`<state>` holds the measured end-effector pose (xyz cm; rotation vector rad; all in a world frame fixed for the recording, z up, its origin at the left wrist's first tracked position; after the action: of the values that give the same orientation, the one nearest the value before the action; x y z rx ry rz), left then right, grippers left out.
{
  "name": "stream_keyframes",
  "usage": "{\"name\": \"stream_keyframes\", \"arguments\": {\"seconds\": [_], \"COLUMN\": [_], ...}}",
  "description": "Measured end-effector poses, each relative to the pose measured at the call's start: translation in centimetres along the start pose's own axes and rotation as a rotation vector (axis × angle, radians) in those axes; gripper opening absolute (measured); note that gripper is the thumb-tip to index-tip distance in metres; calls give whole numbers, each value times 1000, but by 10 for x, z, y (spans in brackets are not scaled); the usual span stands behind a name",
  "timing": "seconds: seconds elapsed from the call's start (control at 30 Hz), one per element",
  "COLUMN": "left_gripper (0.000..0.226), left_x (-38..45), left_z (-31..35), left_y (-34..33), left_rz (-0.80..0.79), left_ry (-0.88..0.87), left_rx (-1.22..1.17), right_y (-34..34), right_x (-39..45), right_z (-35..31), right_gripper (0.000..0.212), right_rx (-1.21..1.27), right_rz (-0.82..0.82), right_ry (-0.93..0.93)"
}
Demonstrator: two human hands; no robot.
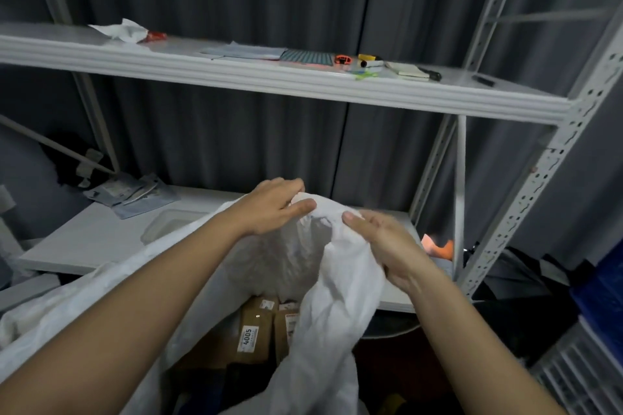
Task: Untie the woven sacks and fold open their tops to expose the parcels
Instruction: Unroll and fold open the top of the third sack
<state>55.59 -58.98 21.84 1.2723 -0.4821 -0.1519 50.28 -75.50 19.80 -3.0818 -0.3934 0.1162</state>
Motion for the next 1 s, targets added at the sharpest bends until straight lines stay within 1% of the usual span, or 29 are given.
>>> {"name": "stream_keyframes", "arguments": {"seconds": [0.07, 0.13, 0.2, 0.27, 0.33, 0.4, 0.47, 0.53, 0.57, 0.63, 0.67, 0.7, 0.73, 0.77, 0.8, 0.83, 0.87, 0.9, 0.93, 1.0], "left_gripper": [48, 51, 49, 49, 50, 49, 49, 47, 46, 47, 46, 44, 43, 45, 47, 45, 40, 34, 29, 24], "left_x": [4, 6, 6, 5, 3, 0, -3, -5, -6, -11, -15, -21, -27, -33, -40, -47, -52, -55, -57, -58], "left_z": [-1, 0, 1, -3, -9, -16, -19, -17, -14, -6, 0, 8, 16, 25, 36, 46, 53, 55, 53, 49], "left_y": [7, 14, 19, 16, 12, 15, 22, 27, 32, 48, 58, 67, 73, 72, 65, 57, 50, 46, 44, 43], "left_rz": [-22, -42, -40, -56, -66, -19, 24, 33, 40, 84, 124, 161, 177, 135, 40, -61, -120, -122, -89, 6], "left_ry": [10, 8, 20, 52, 101, 153, 207, 267, 308, 386, 410, 423, 428, 437, 455, 467, 462, 460, 474, 517], "left_rx": [36, 33, -3, -49, -54, -19, 51, 127, 142, 125, 71, -39, -199, -390, -572, -693, -755, -783, -797, -774], "right_y": [-1, -2, -4, -8, -7, 0, 0, 0, 1, -5, -10, -15, -20, -25, -31, -36, -40, -39, -34, -23], "right_x": [1, 1, 3, 0, -5, -11, -16, -16, -15, -12, -10, -8, -7, -6, -7, -8, -10, -13, -16, -26], "right_z": [-24, -32, -32, -33, -30, -21, -13, -18, -22, -31, -35, -37, -37, -35, -33, -31, -29, -29, -31, -40], "right_gripper": [21, 22, 20, 20, 23, 21, 19, 18, 17, 18, 21, 25, 28, 30, 29, 29, 28, 25, 19, 10], "right_rx": [110, 141, 150, 96, -50, -217, -270, -214, -128, 156, 283, 378, 459, 531, 589, 627, 633, 574, 435, 65], "right_rz": [-36, -50, -56, -81, -80, -35, -22, 33, 69, 86, 80, 78, 73, 70, 64, 61, 75, 116, 183, 335], "right_ry": [14, -1, -32, -46, -59, -103, -115, -46, -23, -23, -20, -16, -15, -12, -4, 9, 32, 74, 143, 319]}}
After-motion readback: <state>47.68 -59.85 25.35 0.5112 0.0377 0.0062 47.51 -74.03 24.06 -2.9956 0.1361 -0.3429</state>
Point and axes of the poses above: each hand's wrist, its own x-axis towards the middle knuckle, its own y-axis out of the back of the hand, z = x × y, the point moved 9 cm from there along x, towards the middle knuckle, and after that the axes turned 7 degrees about x, right-handed, at the moved point
